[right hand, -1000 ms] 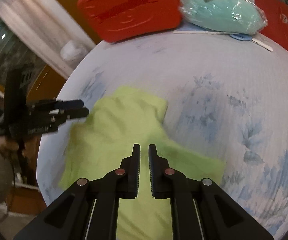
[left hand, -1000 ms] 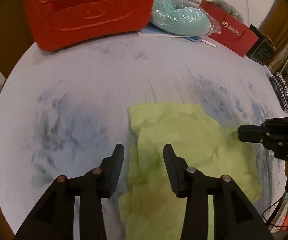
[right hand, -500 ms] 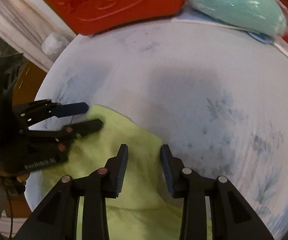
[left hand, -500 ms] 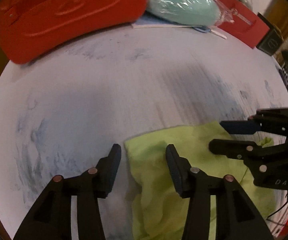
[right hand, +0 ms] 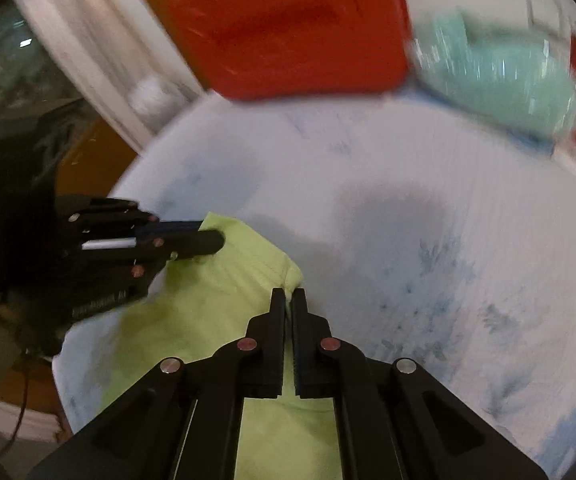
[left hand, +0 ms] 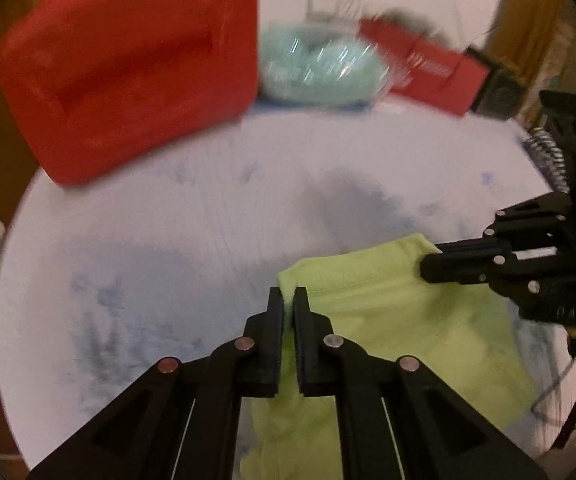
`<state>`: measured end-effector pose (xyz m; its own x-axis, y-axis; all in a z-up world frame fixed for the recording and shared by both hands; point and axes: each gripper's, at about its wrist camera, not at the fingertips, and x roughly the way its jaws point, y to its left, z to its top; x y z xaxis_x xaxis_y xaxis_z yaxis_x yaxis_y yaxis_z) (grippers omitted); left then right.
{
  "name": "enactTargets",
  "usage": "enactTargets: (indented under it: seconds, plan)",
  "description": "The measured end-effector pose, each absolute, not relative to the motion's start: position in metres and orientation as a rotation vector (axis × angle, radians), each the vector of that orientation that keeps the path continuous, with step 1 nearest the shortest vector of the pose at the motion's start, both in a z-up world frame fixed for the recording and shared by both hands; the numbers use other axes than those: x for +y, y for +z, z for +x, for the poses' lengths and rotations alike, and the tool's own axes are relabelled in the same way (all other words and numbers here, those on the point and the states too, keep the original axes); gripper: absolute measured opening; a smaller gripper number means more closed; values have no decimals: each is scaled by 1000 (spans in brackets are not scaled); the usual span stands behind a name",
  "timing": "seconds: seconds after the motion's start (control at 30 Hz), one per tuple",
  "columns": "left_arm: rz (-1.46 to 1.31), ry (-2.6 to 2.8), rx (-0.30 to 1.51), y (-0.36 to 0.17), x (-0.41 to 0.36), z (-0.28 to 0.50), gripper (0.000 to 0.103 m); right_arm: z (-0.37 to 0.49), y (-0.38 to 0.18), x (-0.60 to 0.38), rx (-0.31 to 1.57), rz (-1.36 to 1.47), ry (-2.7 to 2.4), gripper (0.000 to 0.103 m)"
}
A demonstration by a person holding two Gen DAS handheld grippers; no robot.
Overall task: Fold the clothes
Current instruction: 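Fold the held shirt edge over with both grippers and open them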
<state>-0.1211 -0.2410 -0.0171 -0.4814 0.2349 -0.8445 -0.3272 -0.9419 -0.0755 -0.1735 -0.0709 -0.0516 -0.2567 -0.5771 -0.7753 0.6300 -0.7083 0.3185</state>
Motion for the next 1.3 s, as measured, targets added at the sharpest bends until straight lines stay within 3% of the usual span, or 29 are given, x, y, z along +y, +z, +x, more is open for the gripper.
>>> enactTargets:
  seconds: [0.13, 0.23, 0.3, 0.33, 0.37, 0.47, 0.6, 0.8, 0.93, 1.07, 1.3]
  plan:
    - [-1239, 2461, 172, 18, -242, -72, 7, -123, -19, -55, 154, 1051, -1968, 2]
    - [-1309, 2387, 211, 2, -235, -34, 11, -88, -24, -49, 219, 1066, -1888, 5]
    - [-1425, 2332, 211, -21, -235, -17, 18, -68, -39, -46, 262, 1136, -1843, 16]
    - [-1477, 2317, 195, -30, -238, -14, 19, -60, -48, -44, 278, 1179, -1834, 31]
    - [-1529, 2302, 178, -40, -242, -10, 20, -54, -56, -42, 286, 1217, -1828, 38]
    - [-1572, 2318, 130, -43, -250, -9, 21, -50, -67, -28, 237, 1292, -1866, 38]
    - [-1503, 2393, 82, -25, -255, -15, 38, -61, -57, -13, 99, 1313, -1981, 38]
    - [-1506, 2413, 21, -32, -243, -41, 39, -79, -47, -19, -52, 1303, -2084, 38]
    - [-1550, 2318, -36, -46, -226, -52, 39, -92, -43, -48, -35, 1328, -2110, 38]
    - [-1582, 2261, 91, -58, -213, -37, 39, -96, -47, -57, 1, 1365, -2119, 38]
    - [-1650, 2330, 24, -69, -249, -30, 39, -64, -59, -64, 147, 1340, -2116, 38]
